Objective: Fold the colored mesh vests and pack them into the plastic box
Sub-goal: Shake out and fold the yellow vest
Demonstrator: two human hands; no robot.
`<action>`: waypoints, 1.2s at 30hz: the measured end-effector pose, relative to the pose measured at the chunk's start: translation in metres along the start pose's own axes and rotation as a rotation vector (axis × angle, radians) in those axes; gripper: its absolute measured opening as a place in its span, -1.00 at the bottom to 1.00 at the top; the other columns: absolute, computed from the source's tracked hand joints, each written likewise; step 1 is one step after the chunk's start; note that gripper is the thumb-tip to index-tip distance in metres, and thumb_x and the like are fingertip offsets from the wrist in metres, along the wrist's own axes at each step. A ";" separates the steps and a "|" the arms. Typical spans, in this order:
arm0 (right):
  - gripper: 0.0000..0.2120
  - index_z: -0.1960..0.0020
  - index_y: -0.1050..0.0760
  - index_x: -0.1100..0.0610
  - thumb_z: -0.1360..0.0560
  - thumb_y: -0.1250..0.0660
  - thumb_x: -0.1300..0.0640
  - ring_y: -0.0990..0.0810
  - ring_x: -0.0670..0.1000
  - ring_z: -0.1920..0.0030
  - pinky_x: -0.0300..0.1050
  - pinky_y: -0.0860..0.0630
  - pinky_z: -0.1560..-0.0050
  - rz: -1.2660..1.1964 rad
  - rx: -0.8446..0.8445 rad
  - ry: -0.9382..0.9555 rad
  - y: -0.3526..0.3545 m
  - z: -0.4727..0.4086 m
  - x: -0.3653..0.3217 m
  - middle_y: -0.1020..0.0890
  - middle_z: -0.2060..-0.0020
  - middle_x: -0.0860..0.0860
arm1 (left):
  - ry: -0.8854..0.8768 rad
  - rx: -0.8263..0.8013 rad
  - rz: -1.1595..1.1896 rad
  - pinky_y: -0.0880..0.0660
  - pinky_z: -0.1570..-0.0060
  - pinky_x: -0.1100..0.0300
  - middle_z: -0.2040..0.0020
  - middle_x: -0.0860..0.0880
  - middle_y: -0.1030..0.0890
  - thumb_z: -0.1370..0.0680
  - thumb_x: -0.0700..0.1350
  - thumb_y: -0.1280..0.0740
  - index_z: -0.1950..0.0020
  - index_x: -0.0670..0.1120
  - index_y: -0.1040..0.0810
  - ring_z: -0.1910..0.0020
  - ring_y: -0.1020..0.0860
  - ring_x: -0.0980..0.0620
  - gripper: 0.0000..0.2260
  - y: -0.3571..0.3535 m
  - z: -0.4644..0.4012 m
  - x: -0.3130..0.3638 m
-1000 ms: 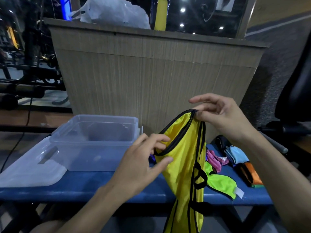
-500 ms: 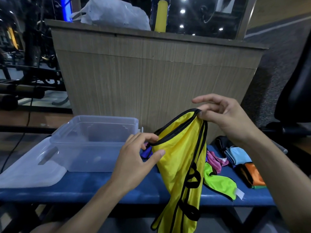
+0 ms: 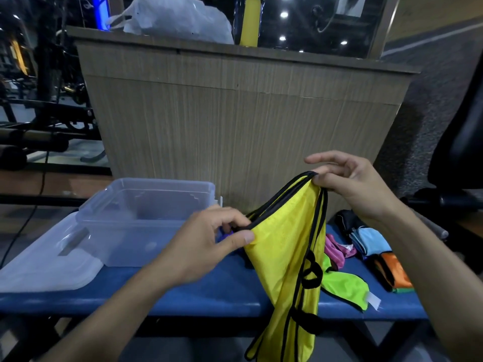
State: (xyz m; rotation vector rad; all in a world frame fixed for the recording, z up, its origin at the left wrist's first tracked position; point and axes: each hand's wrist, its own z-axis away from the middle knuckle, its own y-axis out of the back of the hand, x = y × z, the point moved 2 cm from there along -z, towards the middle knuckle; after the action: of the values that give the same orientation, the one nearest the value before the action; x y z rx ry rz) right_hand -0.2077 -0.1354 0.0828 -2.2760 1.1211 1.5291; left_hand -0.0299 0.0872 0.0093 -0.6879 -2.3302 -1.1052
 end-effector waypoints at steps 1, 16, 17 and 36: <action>-0.71 -0.20 -0.62 0.17 -0.55 -0.35 0.42 -0.65 -0.06 0.15 -0.24 -0.60 0.03 -0.008 -0.005 -0.015 0.000 0.000 0.003 -0.70 0.23 0.00 | -0.022 -0.039 -0.041 -0.34 0.14 0.42 0.18 0.23 -0.59 -0.52 0.11 -0.45 0.06 0.07 -0.66 0.14 -0.51 0.15 -0.86 0.011 -0.007 0.006; -0.69 -0.01 -0.69 0.08 -0.30 -0.50 0.32 -0.68 -0.04 0.27 -0.15 -0.64 0.23 -0.570 -0.267 -0.173 0.000 0.011 0.005 -0.70 0.20 0.03 | -0.259 -0.426 -0.568 -0.45 0.17 0.19 0.11 0.19 -0.56 -0.59 0.25 -0.19 -0.02 0.13 -0.60 0.11 -0.55 0.09 -0.71 0.106 -0.069 0.077; -0.67 0.00 -0.69 0.09 -0.27 -0.52 0.32 -0.68 -0.05 0.30 -0.17 -0.63 0.25 -0.615 -0.255 -0.151 0.001 0.011 0.001 -0.70 0.24 0.02 | -0.226 -0.458 -0.484 -0.49 0.12 0.09 0.08 0.16 -0.58 -0.62 0.22 -0.19 -0.02 0.12 -0.59 0.10 -0.57 0.04 -0.74 0.103 -0.066 0.076; -0.69 -0.27 -0.57 0.12 -0.54 -0.34 0.23 -0.58 -0.10 0.18 -0.23 -0.56 0.13 -0.240 -0.127 -0.144 -0.004 0.002 -0.023 -0.58 0.22 -0.04 | -0.174 -0.240 -1.118 -0.41 0.18 0.08 -0.15 0.16 -0.51 -0.72 0.07 -0.05 -0.42 0.12 -0.38 -0.11 -0.46 0.05 -0.71 0.091 -0.066 0.060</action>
State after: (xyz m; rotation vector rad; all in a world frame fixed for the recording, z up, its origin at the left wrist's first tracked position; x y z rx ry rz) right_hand -0.2104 -0.1202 0.1001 -2.2387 0.7043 1.6752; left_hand -0.0069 0.0984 0.1339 0.6068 -2.7729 -1.8205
